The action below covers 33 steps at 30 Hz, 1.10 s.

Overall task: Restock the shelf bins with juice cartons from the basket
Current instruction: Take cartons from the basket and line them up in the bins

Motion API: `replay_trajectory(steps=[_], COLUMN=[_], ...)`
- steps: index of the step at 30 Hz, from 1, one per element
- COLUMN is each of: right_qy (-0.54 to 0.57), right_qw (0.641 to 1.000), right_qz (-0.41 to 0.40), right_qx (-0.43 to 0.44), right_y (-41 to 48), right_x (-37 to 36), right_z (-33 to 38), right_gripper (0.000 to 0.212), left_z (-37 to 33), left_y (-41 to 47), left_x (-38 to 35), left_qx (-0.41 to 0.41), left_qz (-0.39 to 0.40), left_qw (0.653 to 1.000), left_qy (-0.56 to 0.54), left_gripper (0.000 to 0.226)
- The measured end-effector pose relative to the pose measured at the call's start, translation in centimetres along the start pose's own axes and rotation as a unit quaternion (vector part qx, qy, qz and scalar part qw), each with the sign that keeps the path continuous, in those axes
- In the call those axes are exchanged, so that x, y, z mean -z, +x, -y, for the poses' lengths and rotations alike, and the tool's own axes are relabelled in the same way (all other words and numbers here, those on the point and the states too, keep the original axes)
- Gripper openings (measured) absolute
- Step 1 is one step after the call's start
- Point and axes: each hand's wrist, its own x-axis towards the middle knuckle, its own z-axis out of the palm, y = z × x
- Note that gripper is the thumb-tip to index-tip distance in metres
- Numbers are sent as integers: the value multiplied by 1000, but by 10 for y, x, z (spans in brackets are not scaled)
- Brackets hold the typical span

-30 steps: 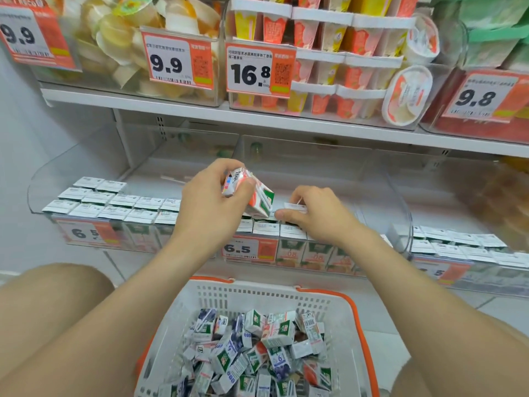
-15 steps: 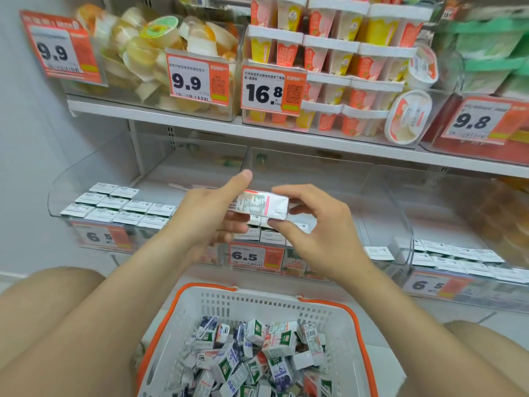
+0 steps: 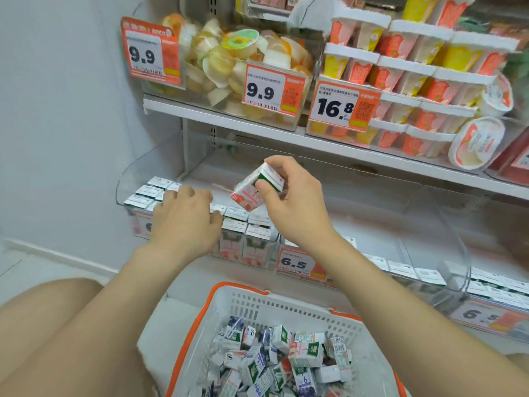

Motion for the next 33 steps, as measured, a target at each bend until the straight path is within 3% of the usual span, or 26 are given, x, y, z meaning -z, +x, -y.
replay_trajectory(steps=[3, 9, 15, 19, 23, 26, 28, 30, 33], right_qy=[-51, -137, -111, -109, -124, -84, -74, -69, -104], right_qw=[998, 983, 955, 937, 963, 990, 991, 990, 977], right_qz=[24, 121, 262, 313, 238, 100, 57, 74, 172], right_qx=[21, 0, -85, -105, -33, 55, 97, 102, 74], right_y=[29, 74, 96, 95, 74, 37, 6, -31, -86], right_x=[-38, -108, -146, -135, -112, -84, -61, -39, -18], right_z=[0, -10, -10, -9, 3, 20, 24, 20, -5], right_gripper=[30, 38, 25, 45, 49, 31, 21, 21, 27], left_z=[14, 38, 38, 31, 29, 21, 10, -2, -14], left_y=[8, 28, 23, 21, 14, 1, -14, -34, -63], left_x=[-5, -15, -14, -17, -22, -19, -11, -8, -25], left_qx=[22, 34, 25, 37, 24, -39, -70, -73, -89], left_qz=[56, 157, 147, 124, 39, -85, -123, -61, 107], left_qw=[996, 982, 984, 987, 995, 995, 989, 993, 990], left_qy=[67, 100, 101, 100, 83, 34, -32, -73, -23], left_gripper=[60, 77, 62, 56, 51, 33, 22, 18, 23])
